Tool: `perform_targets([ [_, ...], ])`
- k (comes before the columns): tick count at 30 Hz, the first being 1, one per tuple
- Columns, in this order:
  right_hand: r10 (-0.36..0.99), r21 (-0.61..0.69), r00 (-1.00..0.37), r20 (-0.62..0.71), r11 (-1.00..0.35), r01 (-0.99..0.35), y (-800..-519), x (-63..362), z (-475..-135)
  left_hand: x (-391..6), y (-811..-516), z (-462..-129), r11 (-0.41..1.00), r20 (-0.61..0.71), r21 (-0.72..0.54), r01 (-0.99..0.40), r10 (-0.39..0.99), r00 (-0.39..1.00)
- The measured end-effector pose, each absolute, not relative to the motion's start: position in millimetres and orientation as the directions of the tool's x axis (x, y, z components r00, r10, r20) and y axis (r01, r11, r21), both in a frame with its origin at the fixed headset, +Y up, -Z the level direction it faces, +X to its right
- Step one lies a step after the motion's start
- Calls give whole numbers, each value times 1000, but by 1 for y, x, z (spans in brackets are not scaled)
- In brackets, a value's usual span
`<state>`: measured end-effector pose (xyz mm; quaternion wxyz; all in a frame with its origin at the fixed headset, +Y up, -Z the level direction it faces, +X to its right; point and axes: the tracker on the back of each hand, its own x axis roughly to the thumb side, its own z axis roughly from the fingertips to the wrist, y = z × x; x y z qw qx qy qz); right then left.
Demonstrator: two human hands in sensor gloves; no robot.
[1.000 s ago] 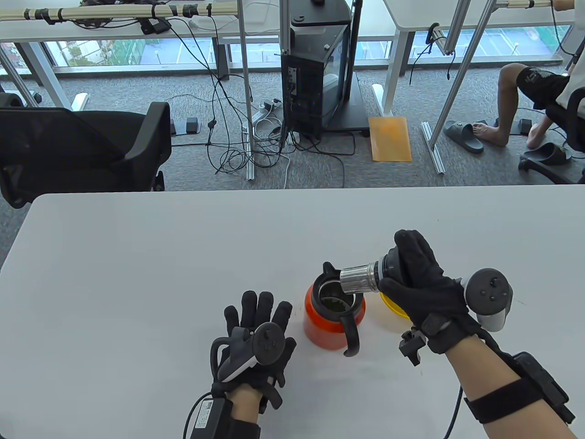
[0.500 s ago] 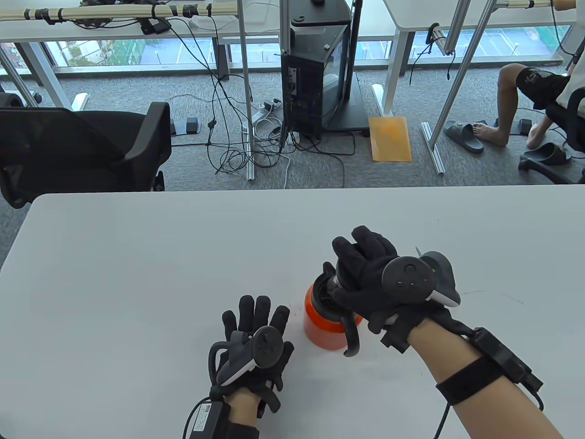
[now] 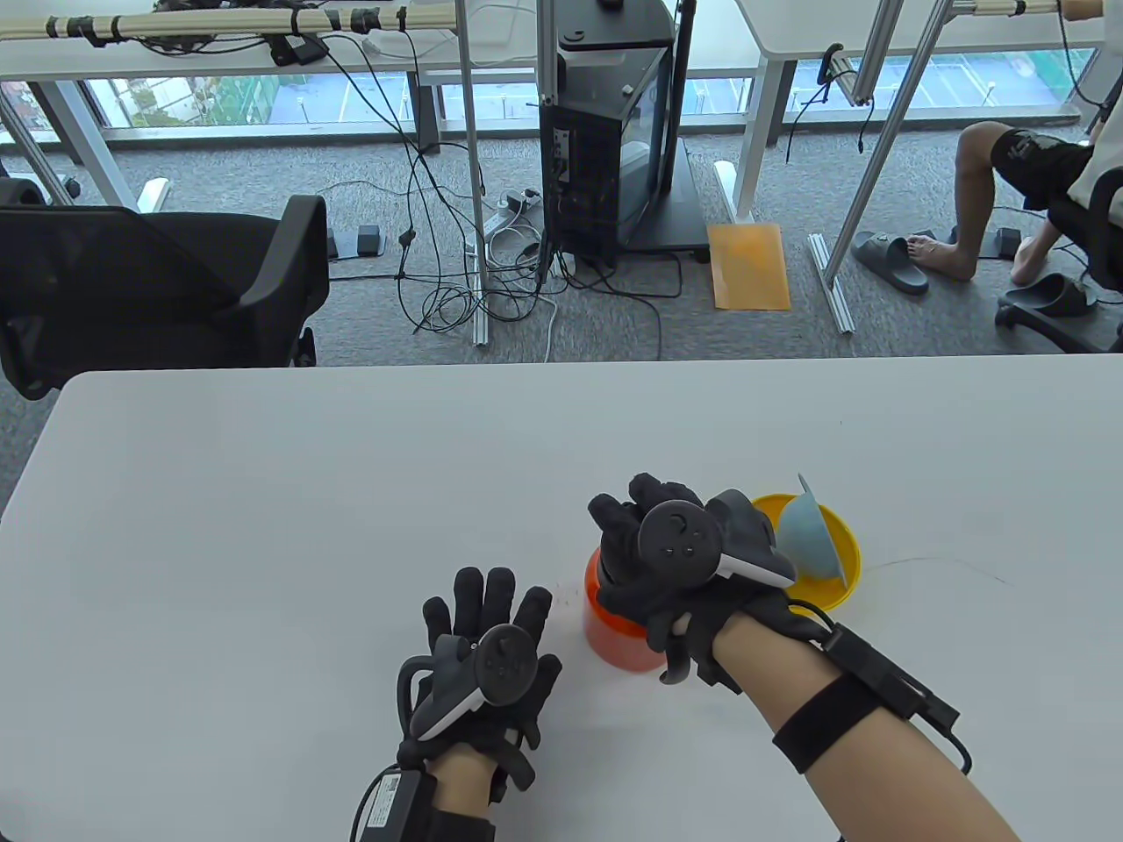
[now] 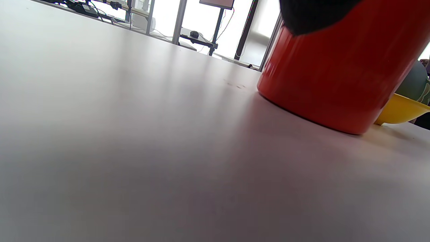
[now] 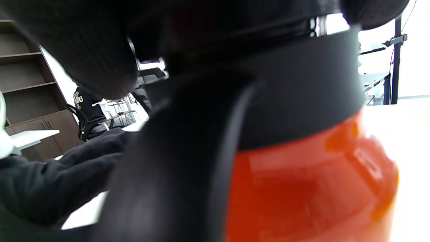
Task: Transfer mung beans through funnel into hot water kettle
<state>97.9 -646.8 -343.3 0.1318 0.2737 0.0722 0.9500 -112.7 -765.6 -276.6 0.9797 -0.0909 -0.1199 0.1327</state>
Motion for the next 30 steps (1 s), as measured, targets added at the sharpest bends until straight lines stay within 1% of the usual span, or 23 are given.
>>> perform_targets([
  [7, 297, 208, -828, 475, -953, -223, -651, 103, -346, -113, -766, -277, 943, 209, -217, -254, 299, 931],
  [9, 291, 241, -836, 465, -950, -196, -654, 103, -346, -113, -766, -277, 942, 214, -219, -256, 302, 929],
  [10, 288, 206, -838, 463, -955, -215, -654, 102, -346, -113, -766, -277, 942, 215, -217, -254, 300, 929],
  [12, 282, 209, -839, 465, -956, -206, -656, 101, -346, -114, -767, -278, 940, 214, -216, -265, 310, 926],
  [16, 297, 227, -837, 459, -950, -213, -656, 103, -344, -115, -768, -278, 939, 209, -220, -266, 311, 927],
  [18, 335, 241, -823, 459, -939, -247, -655, 107, -344, -115, -767, -278, 938, 208, -220, -268, 313, 927],
  [22, 419, 262, -773, 476, -907, -330, -651, 125, -344, -115, -770, -279, 939, 209, -235, -250, 300, 931],
  [24, 471, 273, -755, 456, -882, -385, -646, 139, -343, -115, -771, -280, 936, 202, -246, -251, 303, 931],
  [27, 483, 242, -750, 452, -876, -418, -638, 161, -337, -115, -771, -281, 937, 205, -244, -249, 300, 932],
  [30, 462, 211, -750, 473, -886, -413, -634, 179, -330, -114, -772, -282, 936, 204, -251, -248, 301, 931],
])
